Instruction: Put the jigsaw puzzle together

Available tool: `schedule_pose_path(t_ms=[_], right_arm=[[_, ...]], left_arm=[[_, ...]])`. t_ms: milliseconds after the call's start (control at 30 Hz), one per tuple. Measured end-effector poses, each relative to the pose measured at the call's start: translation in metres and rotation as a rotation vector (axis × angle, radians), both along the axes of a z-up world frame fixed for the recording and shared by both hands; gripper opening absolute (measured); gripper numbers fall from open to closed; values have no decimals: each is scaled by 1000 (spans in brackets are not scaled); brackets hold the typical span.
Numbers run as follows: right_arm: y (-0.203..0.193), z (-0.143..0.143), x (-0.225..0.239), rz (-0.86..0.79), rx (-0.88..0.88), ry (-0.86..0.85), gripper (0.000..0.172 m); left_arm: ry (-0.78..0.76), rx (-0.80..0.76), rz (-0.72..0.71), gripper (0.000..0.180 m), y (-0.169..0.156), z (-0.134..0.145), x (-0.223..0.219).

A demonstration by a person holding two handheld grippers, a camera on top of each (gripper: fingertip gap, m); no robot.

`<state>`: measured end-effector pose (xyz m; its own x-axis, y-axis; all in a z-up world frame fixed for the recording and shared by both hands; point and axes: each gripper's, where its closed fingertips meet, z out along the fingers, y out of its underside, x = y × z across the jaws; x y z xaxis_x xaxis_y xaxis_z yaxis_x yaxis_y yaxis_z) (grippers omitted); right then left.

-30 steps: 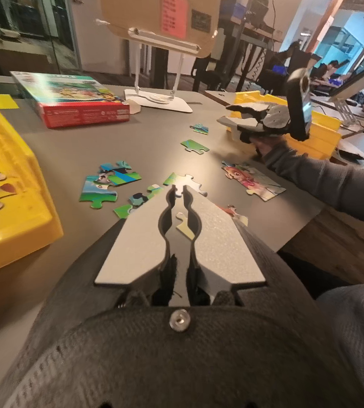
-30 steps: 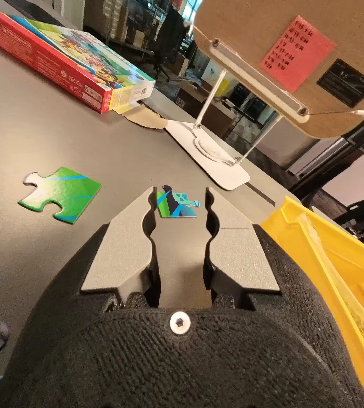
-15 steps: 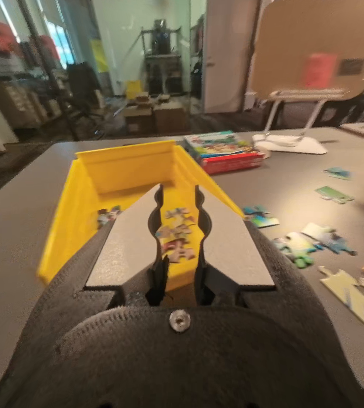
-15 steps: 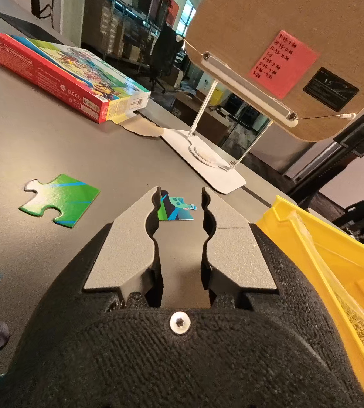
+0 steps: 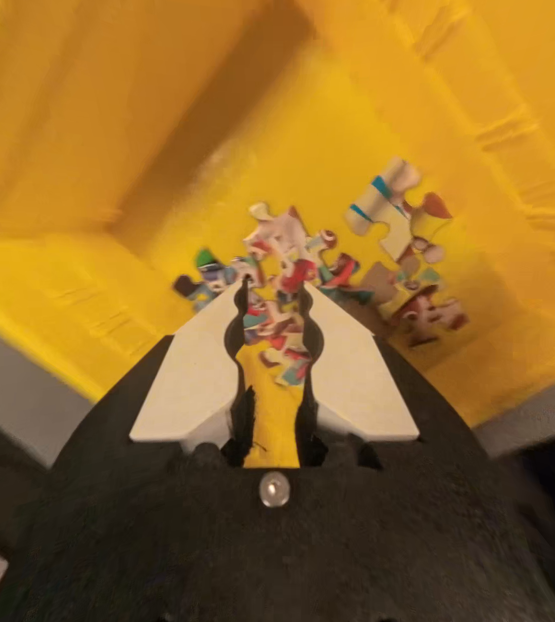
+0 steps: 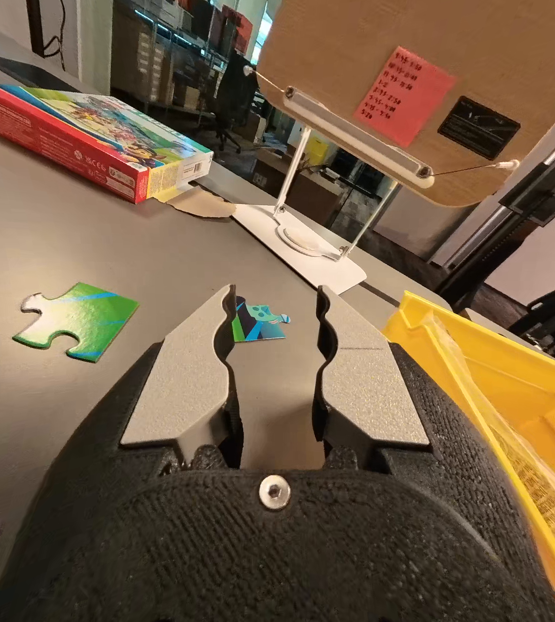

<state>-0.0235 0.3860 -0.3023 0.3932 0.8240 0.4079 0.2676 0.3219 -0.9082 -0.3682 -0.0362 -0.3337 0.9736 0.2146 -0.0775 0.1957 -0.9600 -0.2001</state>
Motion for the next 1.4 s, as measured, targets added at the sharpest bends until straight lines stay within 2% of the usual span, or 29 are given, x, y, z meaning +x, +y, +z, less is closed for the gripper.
schedule_pose_path(t_ms=[67, 167, 233, 333, 533, 600, 633, 700, 833, 900, 967, 1033, 1100, 1167, 1200, 1300, 1400], right_arm=[[0, 0, 0, 1, 4, -3, 46], [1, 1, 0, 3, -11, 8, 45], [1, 1, 1, 4, -20, 13, 44], [0, -1, -1, 13, -26, 0, 39], [-3, -5, -4, 26, -5, -41, 35], [-3, -6, -5, 29, -9, -41, 33], [-3, -6, -4, 31, -16, -39, 32], [-2, -5, -4, 34, -31, -29, 30], [0, -4, -3, 32, -52, -15, 30], [0, -4, -3, 31, -50, -14, 30], [-1, -4, -3, 34, -47, -19, 30], [-1, -4, -3, 36, -43, -23, 29], [-2, -5, -4, 38, -41, -27, 29], [-2, -5, -4, 39, -39, -31, 29], [-2, -5, -4, 40, -38, -32, 29], [-2, -6, -4, 39, -37, -35, 29], [-2, -6, -5, 38, -36, -38, 28]], left_arm=[[-122, -50, 45, 34, 5, -11, 2], [-144, -88, 79, 55, 10, -20, -11], [-230, -62, 75, 62, 20, -23, -4], [-286, -74, 82, 59, 26, -28, 1], [-238, -201, 218, 48, 18, -41, -2], [-260, -173, 231, 45, 23, -39, 2], [-232, -158, 229, 37, 25, -40, -2], [-175, -171, 194, 30, 24, -43, -10], [-85, -83, 165, 20, 37, -42, -27], [-3, -30, 161, 20, 40, -33, -38], [2, 13, 157, 22, 39, -21, -35], [-131, -8, 86, 38, 30, -15, -8], [-305, -76, -181, 63, 11, -14, 41], [-189, -234, -370, 68, -22, -22, 45], [-167, -303, -417, 74, -36, -24, 49], [-207, -370, -398, 76, -56, -28, 62], [-140, -451, -386, 70, -72, -33, 51]])
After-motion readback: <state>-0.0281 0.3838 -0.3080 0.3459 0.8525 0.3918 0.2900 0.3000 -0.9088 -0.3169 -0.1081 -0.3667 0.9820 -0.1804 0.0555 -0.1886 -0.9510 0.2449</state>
